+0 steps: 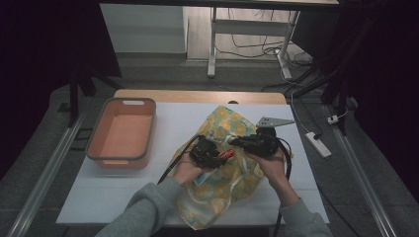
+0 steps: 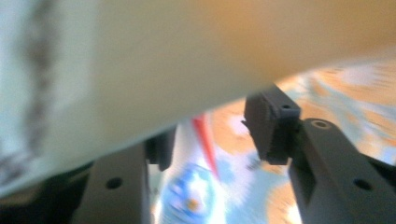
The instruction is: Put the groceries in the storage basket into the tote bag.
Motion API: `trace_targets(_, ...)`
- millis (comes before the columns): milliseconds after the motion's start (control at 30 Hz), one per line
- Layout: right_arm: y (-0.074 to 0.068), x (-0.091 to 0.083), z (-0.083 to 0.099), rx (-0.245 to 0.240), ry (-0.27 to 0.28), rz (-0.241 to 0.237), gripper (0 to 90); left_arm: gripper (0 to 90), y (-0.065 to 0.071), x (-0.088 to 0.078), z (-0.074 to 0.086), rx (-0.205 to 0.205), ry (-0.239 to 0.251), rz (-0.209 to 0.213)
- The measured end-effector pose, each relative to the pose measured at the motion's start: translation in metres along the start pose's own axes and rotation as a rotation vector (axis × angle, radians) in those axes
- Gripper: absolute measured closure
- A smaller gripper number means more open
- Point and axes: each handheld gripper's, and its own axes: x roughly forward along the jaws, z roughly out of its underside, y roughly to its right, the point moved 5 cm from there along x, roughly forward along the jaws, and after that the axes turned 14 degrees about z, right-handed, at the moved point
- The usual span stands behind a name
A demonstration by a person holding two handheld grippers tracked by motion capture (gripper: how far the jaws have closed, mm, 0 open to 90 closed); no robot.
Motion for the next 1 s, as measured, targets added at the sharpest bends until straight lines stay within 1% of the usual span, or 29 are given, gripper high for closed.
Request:
trace_targets(100, 0.002, 0.001, 0.001, 0.000, -0.004, 0.006, 86.3, 47.1, 0.015, -0.015, 0.002, 0.037, 0.006, 0.028)
trace_targets(167, 0.003, 0.002, 0.003, -0.002, -0.011, 0.013, 86.1, 44.9, 0.025, -0.027, 0.004, 0.086, 0.014, 0.032)
trace_targets(200, 0.003, 0.003, 0.004, -0.002, -0.014, 0.015, 86.1, 44.7, 0.029, -0.034, 0.006, 0.101, 0.025, 0.036)
trace_targets(233, 0.004, 0.003, 0.005, 0.000, -0.018, 0.016, 86.0, 44.4, 0.032, -0.041, 0.007, 0.116, 0.033, 0.039)
trace_targets(300, 0.005, 0.005, 0.007, -0.001, -0.025, 0.017, 86.0, 44.5, 0.039, -0.055, 0.012, 0.132, 0.054, 0.059)
trace_targets(367, 0.005, 0.006, 0.009, -0.001, -0.037, 0.021, 86.0, 43.9, 0.043, -0.069, 0.016, 0.149, 0.080, 0.070)
trace_targets(400, 0.005, 0.007, 0.010, 0.000, -0.039, 0.020, 86.0, 43.9, 0.044, -0.075, 0.019, 0.158, 0.090, 0.072)
trace_targets(433, 0.004, 0.008, 0.012, -0.001, -0.042, 0.021, 85.9, 43.6, 0.044, -0.081, 0.021, 0.168, 0.100, 0.062)
trace_targets(500, 0.003, 0.009, 0.014, -0.003, -0.050, 0.022, 85.7, 43.2, 0.043, -0.093, 0.023, 0.183, 0.105, 0.041)
trace_targets(567, 0.002, 0.010, 0.017, -0.007, -0.059, 0.030, 85.6, 43.1, 0.038, -0.106, 0.026, 0.183, 0.121, 0.043)
trace_targets(600, 0.002, 0.011, 0.018, -0.011, -0.064, 0.035, 85.6, 43.1, 0.034, -0.111, 0.027, 0.177, 0.123, 0.043)
trace_targets(633, 0.002, 0.011, 0.020, -0.010, -0.070, 0.036, 85.6, 43.0, 0.030, -0.117, 0.029, 0.169, 0.126, 0.033)
trace_targets(700, 0.000, 0.012, 0.025, -0.014, -0.080, 0.039, 85.5, 42.8, 0.022, -0.128, 0.034, 0.148, 0.140, 0.018)
trace_targets(767, -0.002, 0.012, 0.029, -0.021, -0.095, 0.046, 85.5, 42.9, 0.015, -0.137, 0.040, 0.126, 0.159, 0.012)
trace_targets(833, -0.004, 0.011, 0.034, -0.018, -0.104, 0.046, 85.5, 42.8, 0.008, -0.145, 0.045, 0.114, 0.167, -0.007)
trace_targets(900, -0.005, 0.010, 0.038, -0.024, -0.107, 0.053, 85.6, 42.7, 0.000, -0.149, 0.049, 0.100, 0.168, -0.035)
trace_targets(967, -0.007, 0.008, 0.040, -0.032, -0.095, 0.067, 85.6, 42.4, -0.007, -0.150, 0.052, 0.085, 0.165, -0.041)
trace_targets(1000, -0.008, 0.007, 0.041, -0.039, -0.098, 0.075, 85.6, 42.3, -0.010, -0.151, 0.054, 0.079, 0.163, -0.048)
